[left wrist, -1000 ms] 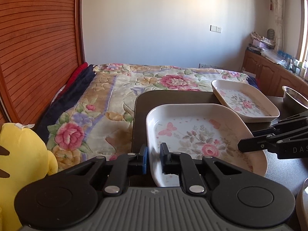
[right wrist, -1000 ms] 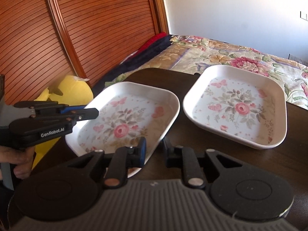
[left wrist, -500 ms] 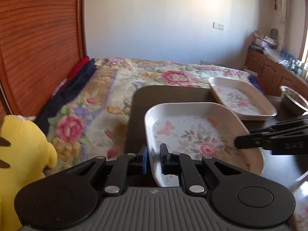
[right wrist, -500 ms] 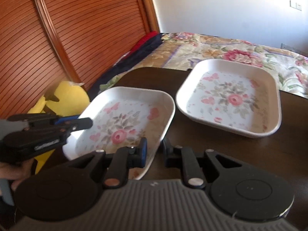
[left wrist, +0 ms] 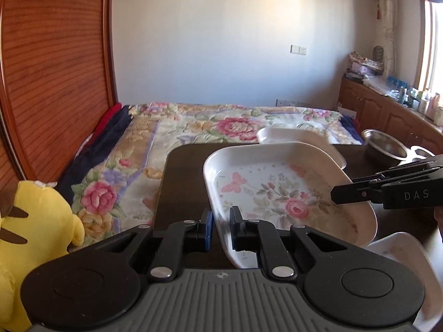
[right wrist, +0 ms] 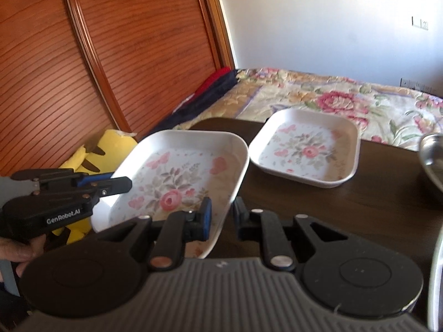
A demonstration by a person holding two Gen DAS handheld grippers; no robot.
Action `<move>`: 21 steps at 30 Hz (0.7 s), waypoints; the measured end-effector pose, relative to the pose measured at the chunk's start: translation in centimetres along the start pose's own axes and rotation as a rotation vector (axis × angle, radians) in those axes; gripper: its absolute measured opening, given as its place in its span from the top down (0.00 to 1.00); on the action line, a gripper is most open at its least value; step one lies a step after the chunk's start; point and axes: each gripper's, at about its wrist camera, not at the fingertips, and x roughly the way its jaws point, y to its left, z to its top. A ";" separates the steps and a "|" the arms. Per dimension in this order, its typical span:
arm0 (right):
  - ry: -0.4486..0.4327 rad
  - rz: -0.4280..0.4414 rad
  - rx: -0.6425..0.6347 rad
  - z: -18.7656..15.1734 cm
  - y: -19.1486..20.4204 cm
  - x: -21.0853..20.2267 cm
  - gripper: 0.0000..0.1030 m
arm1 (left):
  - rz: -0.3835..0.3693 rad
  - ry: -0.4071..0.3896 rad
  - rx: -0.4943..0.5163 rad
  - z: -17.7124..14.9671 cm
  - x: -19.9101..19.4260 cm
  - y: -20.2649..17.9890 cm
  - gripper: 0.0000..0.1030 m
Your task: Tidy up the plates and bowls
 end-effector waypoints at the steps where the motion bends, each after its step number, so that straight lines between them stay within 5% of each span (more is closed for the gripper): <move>1: -0.009 -0.004 0.000 0.0 -0.1 -0.7 0.82 | -0.005 -0.008 0.004 0.2 -0.5 -0.5 0.86; 21: -0.108 -0.046 0.040 -3.5 -3.0 -9.9 0.82 | -0.072 -0.091 0.072 -0.2 -7.0 -8.2 0.86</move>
